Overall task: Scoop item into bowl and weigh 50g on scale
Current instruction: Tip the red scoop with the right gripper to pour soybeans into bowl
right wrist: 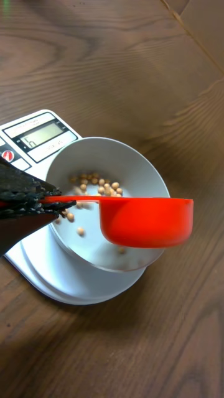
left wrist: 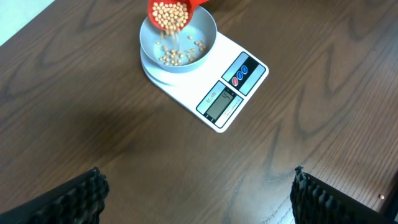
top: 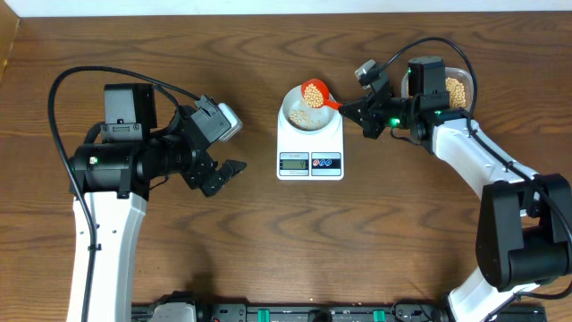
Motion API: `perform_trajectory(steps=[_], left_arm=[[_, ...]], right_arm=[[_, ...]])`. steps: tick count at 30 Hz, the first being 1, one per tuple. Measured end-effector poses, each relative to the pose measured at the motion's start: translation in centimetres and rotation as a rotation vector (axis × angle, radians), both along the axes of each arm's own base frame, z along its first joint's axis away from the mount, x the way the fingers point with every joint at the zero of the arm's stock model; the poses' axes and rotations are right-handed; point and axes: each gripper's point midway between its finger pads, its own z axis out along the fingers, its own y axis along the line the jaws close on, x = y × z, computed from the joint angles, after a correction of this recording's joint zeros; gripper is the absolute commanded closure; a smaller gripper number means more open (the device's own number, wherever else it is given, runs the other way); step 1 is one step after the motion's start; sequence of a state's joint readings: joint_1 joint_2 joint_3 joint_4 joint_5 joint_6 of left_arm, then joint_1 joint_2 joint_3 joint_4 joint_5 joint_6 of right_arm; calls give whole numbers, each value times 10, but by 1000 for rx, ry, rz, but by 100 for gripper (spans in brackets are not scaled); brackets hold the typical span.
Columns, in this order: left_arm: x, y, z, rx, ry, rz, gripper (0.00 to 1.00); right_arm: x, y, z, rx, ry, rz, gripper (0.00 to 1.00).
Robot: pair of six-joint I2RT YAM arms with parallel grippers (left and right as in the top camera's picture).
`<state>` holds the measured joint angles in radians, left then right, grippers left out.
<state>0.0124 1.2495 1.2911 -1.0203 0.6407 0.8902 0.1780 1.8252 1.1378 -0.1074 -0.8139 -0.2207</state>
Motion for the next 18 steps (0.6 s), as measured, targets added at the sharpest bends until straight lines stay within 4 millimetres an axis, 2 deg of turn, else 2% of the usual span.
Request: perform_trajectory(steps=[18], left_arm=[[0, 0, 0, 0, 0, 0, 4]], right_arm=[[0, 0, 0, -7, -16, 10, 99]])
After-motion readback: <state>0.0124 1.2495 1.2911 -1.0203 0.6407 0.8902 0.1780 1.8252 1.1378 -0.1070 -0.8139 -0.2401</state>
